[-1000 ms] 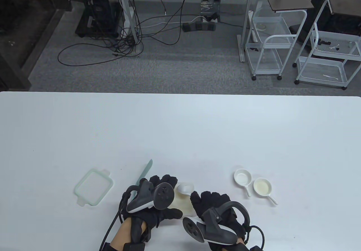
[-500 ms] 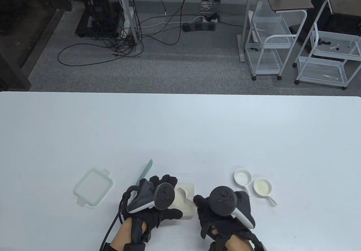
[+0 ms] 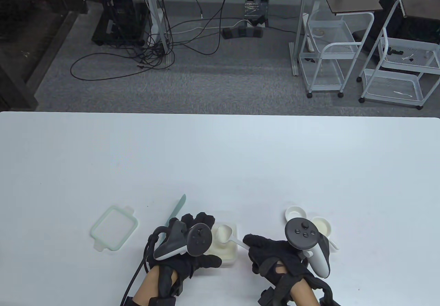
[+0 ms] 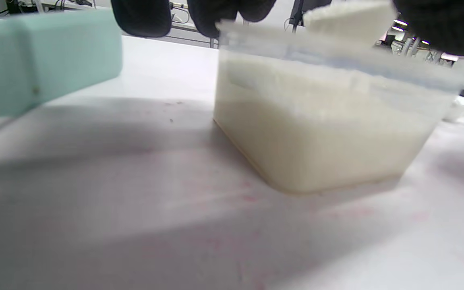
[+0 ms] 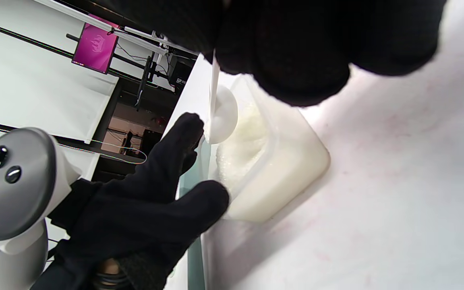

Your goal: Scoop white sugar with coffee spoon and level it off using dessert spatula

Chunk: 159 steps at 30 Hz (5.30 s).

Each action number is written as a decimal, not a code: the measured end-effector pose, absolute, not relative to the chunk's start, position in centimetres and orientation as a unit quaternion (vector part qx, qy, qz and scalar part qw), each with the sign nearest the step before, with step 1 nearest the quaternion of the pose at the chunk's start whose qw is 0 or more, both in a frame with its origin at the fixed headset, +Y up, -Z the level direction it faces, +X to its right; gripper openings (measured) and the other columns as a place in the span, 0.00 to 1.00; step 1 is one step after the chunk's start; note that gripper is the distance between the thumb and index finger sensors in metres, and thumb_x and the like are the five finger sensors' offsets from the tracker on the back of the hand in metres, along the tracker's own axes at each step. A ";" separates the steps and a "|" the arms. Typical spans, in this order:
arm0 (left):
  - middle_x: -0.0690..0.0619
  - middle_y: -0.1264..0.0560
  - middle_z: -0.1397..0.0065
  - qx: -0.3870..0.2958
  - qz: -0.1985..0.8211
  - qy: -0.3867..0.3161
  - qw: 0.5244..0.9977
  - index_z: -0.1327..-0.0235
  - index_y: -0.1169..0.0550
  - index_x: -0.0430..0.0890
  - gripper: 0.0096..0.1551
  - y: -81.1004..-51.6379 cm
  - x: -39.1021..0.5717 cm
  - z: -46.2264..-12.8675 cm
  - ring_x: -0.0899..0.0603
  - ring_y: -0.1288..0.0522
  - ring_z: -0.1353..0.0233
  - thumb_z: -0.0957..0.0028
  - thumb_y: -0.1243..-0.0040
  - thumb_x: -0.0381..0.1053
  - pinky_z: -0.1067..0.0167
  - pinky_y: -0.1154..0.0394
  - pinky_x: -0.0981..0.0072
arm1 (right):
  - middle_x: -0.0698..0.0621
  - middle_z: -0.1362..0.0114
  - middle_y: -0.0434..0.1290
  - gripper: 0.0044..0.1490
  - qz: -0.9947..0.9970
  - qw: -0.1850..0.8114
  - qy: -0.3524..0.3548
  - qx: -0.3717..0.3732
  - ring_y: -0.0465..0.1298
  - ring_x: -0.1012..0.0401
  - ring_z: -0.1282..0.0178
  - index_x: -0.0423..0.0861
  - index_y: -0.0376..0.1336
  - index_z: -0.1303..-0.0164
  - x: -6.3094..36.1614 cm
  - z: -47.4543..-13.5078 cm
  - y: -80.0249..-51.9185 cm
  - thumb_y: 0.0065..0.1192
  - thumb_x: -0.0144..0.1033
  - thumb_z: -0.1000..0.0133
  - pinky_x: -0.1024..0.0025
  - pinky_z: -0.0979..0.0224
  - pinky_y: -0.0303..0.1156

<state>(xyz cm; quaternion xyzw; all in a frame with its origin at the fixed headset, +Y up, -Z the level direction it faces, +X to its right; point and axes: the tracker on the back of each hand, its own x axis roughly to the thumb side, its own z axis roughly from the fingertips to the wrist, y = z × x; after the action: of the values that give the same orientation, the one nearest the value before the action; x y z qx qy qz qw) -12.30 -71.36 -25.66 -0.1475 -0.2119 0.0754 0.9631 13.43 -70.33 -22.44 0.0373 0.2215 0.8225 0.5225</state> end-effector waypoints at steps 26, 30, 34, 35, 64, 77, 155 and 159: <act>0.48 0.16 0.37 -0.243 -0.102 0.061 0.963 0.21 0.34 0.35 0.53 -72.8 -16.9 -27.1 0.49 0.11 0.46 0.54 0.29 0.61 0.39 0.19 0.48 | 0.38 0.50 0.75 0.30 0.824 0.519 0.225 0.045 0.79 0.52 0.58 0.34 0.63 0.32 13.2 -22.3 -70.3 0.57 0.27 0.45 0.50 0.51 0.78; 0.50 0.14 0.40 -0.242 -0.112 0.064 0.962 0.25 0.28 0.35 0.49 -73.4 -16.7 -27.3 0.53 0.09 0.51 0.55 0.29 0.61 0.40 0.18 0.52 | 0.38 0.50 0.75 0.30 0.822 0.520 0.228 0.045 0.79 0.52 0.58 0.34 0.63 0.32 13.2 -22.3 -70.2 0.57 0.27 0.45 0.50 0.51 0.78; 0.52 0.13 0.43 -0.230 -0.121 0.068 0.963 0.29 0.24 0.37 0.44 -73.6 -16.6 -27.3 0.53 0.09 0.53 0.55 0.28 0.60 0.39 0.18 0.53 | 0.38 0.50 0.75 0.30 0.822 0.519 0.230 0.045 0.79 0.52 0.58 0.34 0.63 0.32 13.1 -22.3 -70.2 0.57 0.27 0.45 0.50 0.51 0.78; 0.52 0.13 0.43 -0.228 -0.126 0.071 0.963 0.30 0.23 0.38 0.43 -73.6 -16.5 -27.3 0.54 0.08 0.54 0.55 0.28 0.60 0.40 0.18 0.53 | 0.38 0.50 0.75 0.30 0.823 0.517 0.230 0.045 0.79 0.52 0.58 0.34 0.63 0.32 13.1 -22.3 -70.2 0.57 0.27 0.45 0.50 0.51 0.78; 0.51 0.12 0.45 -0.325 0.167 -0.128 0.922 0.36 0.19 0.40 0.36 -68.1 -11.1 -23.4 0.52 0.07 0.56 0.53 0.27 0.58 0.38 0.19 0.53 | 0.38 0.49 0.75 0.30 0.799 0.549 0.242 0.042 0.79 0.51 0.57 0.33 0.62 0.32 13.4 -22.4 -70.3 0.56 0.26 0.45 0.50 0.51 0.78; 0.51 0.12 0.45 -0.311 0.093 -0.087 0.942 0.36 0.19 0.40 0.36 -68.7 -11.6 -23.8 0.52 0.07 0.56 0.53 0.27 0.58 0.38 0.19 0.52 | 0.37 0.49 0.74 0.30 0.777 0.572 0.261 0.038 0.79 0.51 0.57 0.31 0.62 0.32 13.8 -22.5 -70.4 0.56 0.25 0.45 0.50 0.50 0.78; 0.49 0.15 0.38 -0.222 -0.104 0.094 0.965 0.29 0.22 0.42 0.41 -72.0 -17.2 -26.7 0.49 0.10 0.48 0.51 0.34 0.64 0.32 0.26 0.40 | 0.36 0.48 0.74 0.30 0.770 0.574 0.272 0.056 0.78 0.50 0.56 0.32 0.62 0.31 14.8 -22.2 -69.3 0.57 0.25 0.44 0.48 0.50 0.77; 0.40 0.29 0.21 -0.147 -0.034 0.060 0.987 0.17 0.42 0.41 0.55 -69.7 -16.6 -26.0 0.37 0.21 0.30 0.50 0.44 0.70 0.29 0.34 0.31 | 0.36 0.48 0.74 0.30 0.772 0.571 0.274 0.057 0.78 0.50 0.56 0.32 0.62 0.31 14.6 -22.2 -69.4 0.57 0.25 0.44 0.48 0.50 0.77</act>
<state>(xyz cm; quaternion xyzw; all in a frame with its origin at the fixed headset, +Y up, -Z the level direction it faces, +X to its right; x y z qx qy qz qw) -16.58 -69.75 -26.04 -0.1466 0.0604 -0.0338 0.9868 14.64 -69.38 -22.22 0.0567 0.2742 0.7718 0.5710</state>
